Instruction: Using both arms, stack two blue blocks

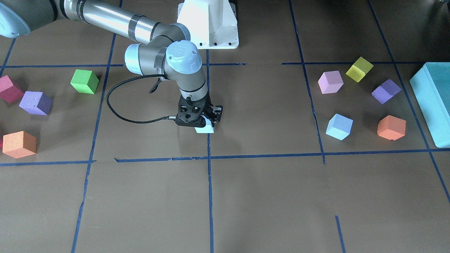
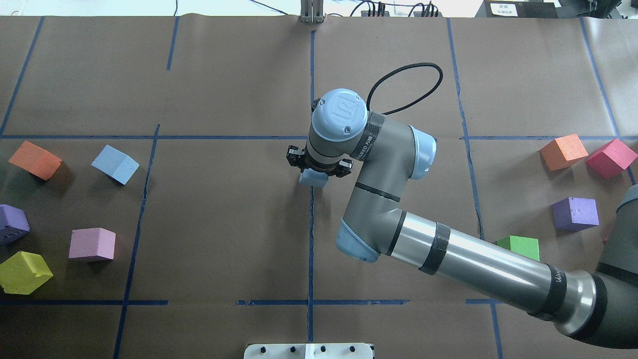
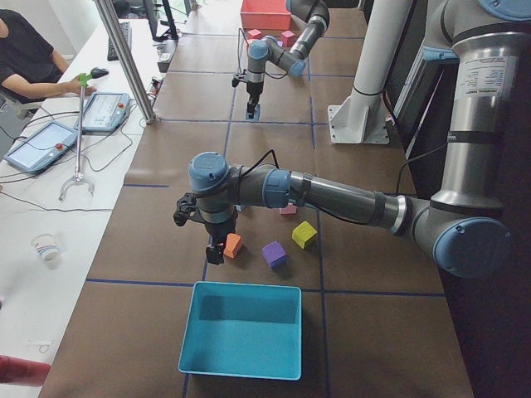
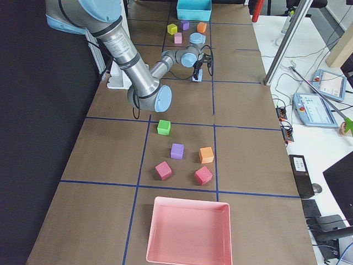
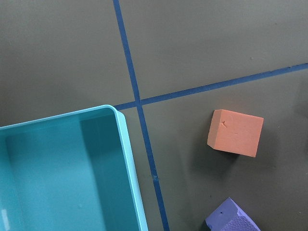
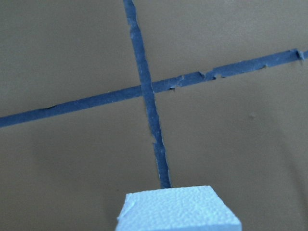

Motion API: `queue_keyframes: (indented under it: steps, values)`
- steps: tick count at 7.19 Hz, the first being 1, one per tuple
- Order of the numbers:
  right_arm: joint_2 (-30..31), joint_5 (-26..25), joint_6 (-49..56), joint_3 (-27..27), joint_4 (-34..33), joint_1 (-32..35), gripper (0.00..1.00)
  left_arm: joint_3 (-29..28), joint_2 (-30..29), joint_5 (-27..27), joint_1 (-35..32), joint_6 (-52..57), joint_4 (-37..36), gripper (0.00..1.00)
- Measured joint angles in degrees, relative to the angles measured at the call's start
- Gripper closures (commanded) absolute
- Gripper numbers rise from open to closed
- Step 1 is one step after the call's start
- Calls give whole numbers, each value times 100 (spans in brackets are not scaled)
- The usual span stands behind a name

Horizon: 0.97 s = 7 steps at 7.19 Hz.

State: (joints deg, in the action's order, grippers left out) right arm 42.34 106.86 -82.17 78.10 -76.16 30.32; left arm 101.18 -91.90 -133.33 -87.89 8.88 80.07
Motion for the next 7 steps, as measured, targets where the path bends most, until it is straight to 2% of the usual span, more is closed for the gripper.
queue_keyframes:
  steps: [4, 5, 6, 7]
  values:
    - [-45, -236, 272, -91, -6, -145, 96, 10, -4, 0, 0, 0, 9, 0]
    - [-39, -292, 384, -95, -20, -171, 91, 11, -4, 0, 0, 0, 9, 0]
    - [-37, -324, 449, -97, -74, -187, 78, 10, -4, 0, 0, 0, 9, 0]
    - [-43, -345, 481, -96, -156, -202, 48, 9, -4, 0, 0, 0, 9, 0]
